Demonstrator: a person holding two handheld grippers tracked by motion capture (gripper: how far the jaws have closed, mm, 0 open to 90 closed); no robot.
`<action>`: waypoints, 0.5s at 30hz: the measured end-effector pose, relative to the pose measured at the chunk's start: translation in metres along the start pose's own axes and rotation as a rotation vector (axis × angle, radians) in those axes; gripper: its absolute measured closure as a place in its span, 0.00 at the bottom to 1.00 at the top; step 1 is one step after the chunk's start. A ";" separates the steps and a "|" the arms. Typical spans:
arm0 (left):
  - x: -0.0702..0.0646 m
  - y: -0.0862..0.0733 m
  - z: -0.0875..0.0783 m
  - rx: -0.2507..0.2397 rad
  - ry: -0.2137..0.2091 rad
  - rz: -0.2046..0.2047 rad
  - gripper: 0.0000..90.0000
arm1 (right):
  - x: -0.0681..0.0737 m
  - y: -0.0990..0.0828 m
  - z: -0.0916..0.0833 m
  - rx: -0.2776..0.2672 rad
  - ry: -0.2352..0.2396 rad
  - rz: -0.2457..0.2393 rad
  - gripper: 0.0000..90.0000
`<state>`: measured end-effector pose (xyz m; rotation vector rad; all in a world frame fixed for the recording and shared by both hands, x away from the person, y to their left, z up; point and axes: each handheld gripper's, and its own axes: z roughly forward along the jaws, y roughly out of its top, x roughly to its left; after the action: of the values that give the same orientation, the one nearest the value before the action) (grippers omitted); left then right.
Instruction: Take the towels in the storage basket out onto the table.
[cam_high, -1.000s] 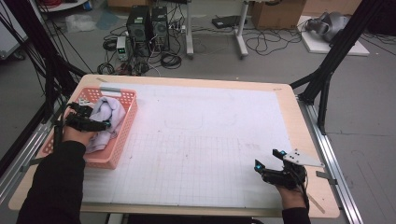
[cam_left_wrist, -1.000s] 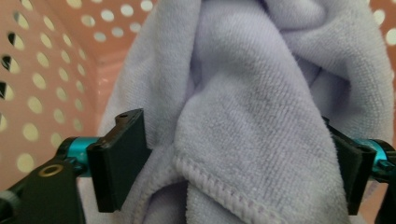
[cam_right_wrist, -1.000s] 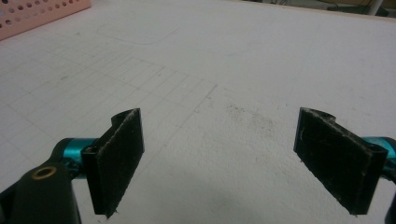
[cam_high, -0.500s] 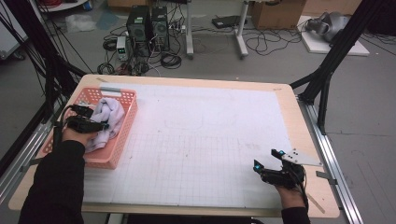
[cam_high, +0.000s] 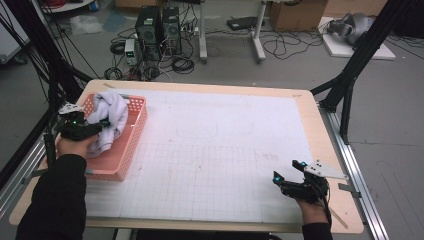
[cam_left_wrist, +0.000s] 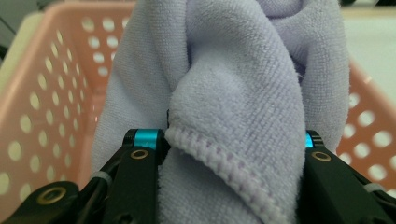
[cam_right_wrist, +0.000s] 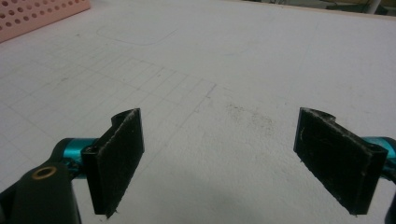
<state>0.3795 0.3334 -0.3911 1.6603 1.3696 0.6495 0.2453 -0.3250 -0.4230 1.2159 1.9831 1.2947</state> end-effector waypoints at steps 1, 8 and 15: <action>-0.001 0.002 -0.004 -0.039 -0.016 -0.005 0.66 | 0.000 0.000 0.000 0.002 0.000 0.000 0.16; -0.008 0.009 -0.016 -0.144 -0.058 -0.005 0.66 | 0.001 0.001 0.002 0.003 0.005 -0.004 0.16; -0.018 0.020 -0.028 -0.260 -0.105 -0.003 0.66 | 0.002 0.001 0.003 0.003 0.009 -0.003 0.16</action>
<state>0.3620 0.3242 -0.3576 1.4627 1.1603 0.6975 0.2469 -0.3221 -0.4232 1.2100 1.9936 1.2984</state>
